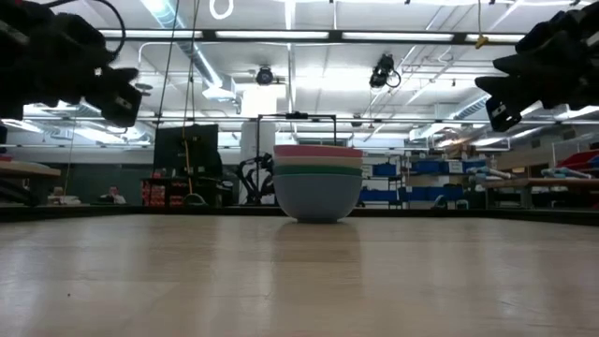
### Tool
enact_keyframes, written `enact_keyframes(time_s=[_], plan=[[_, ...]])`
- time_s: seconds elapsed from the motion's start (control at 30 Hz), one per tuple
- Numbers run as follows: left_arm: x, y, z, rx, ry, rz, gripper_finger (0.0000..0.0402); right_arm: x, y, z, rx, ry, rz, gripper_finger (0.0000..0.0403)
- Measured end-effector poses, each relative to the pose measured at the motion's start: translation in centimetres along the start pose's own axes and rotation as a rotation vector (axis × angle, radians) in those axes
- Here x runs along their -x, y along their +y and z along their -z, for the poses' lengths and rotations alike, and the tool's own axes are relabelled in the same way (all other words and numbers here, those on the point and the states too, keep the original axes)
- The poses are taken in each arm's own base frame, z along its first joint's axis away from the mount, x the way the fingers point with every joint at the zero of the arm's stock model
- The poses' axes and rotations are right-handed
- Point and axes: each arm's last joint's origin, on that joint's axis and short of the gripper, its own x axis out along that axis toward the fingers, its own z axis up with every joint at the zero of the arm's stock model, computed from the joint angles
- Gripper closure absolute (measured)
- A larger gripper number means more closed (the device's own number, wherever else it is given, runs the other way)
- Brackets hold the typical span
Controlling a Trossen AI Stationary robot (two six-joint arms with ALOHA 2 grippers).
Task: Nest bowls inside each other
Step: Return to Home Position
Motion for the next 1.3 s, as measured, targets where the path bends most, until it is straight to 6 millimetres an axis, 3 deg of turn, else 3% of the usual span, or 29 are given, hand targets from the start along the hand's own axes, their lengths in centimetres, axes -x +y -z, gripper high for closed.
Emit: enact_keyframes(time_s=[0.17,0.27,1.3], plan=[[0.3,1.2,-0.2,-0.176,-0.056,-0.417,0.0265,0.0,-0.1,0.0,-0.003,-0.007,0.023,0.0272],[0.4,1.5,-0.1,-0.229,-0.040,-0.545,0.0265,0.0,-0.1,0.0,0.002,-0.010,0.033,0.0272],[0.4,1.6,-0.1,-0.229,-0.045,-0.557,0.0265,0.0,-0.1,-0.1,-0.002,-0.016,0.032,0.0272]])
